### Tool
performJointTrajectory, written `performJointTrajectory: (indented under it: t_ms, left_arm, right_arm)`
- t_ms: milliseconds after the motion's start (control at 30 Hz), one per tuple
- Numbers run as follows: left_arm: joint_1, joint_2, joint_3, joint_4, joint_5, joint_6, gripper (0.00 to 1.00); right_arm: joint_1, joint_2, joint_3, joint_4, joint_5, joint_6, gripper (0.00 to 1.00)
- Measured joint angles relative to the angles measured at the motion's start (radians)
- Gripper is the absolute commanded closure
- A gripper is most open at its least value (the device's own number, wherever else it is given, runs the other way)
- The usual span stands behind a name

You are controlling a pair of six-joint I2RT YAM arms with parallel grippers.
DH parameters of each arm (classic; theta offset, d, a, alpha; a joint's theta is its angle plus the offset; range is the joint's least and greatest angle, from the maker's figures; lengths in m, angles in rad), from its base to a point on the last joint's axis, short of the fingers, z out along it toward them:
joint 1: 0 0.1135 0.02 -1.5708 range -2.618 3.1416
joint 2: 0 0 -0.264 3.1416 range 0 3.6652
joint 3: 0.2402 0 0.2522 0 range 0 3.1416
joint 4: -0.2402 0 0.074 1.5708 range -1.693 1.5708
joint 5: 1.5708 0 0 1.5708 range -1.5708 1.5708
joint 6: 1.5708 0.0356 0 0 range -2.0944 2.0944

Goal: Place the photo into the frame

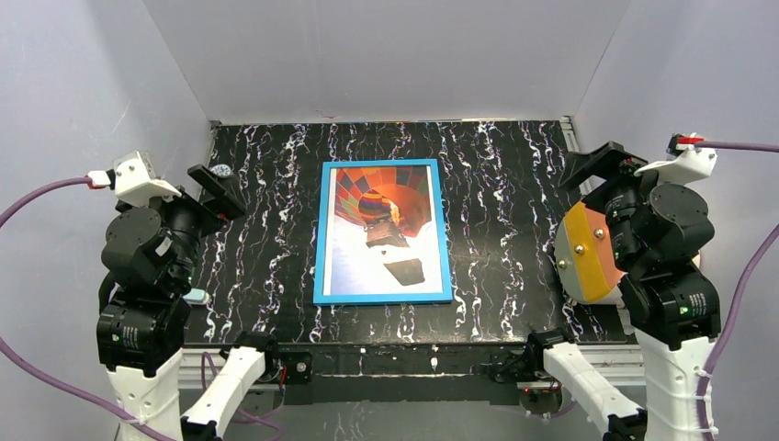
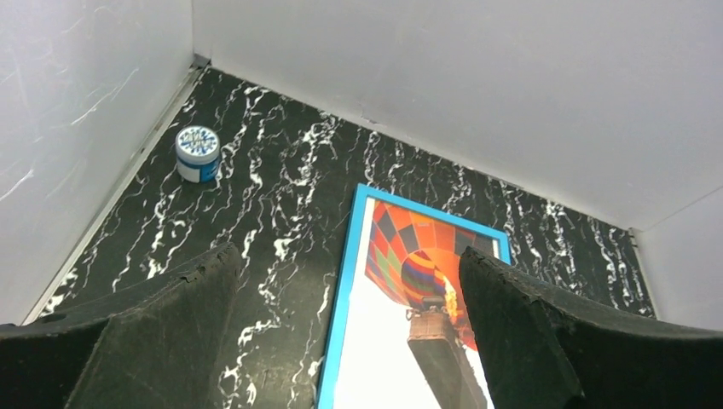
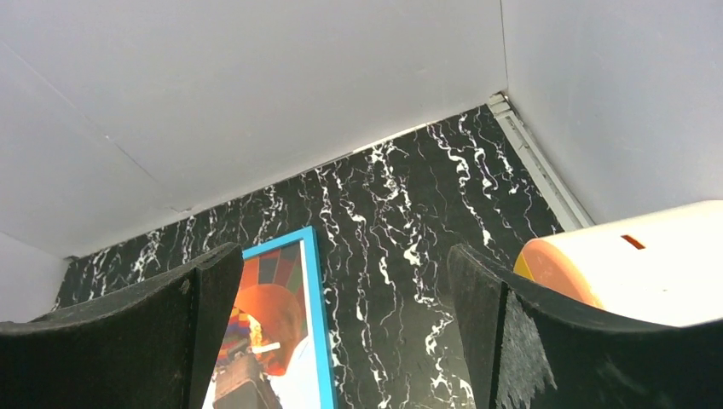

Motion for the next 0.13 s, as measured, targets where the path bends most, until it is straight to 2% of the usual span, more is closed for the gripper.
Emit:
performJointTrajectory:
  t_ms: [133]
  left_arm:
    - [0.0, 0.006, 0.008, -0.055, -0.019, 0.003, 0.02]
  right_arm:
    - [0.0, 0.004, 0.0, -0.027, 0.0, 0.001, 0.01]
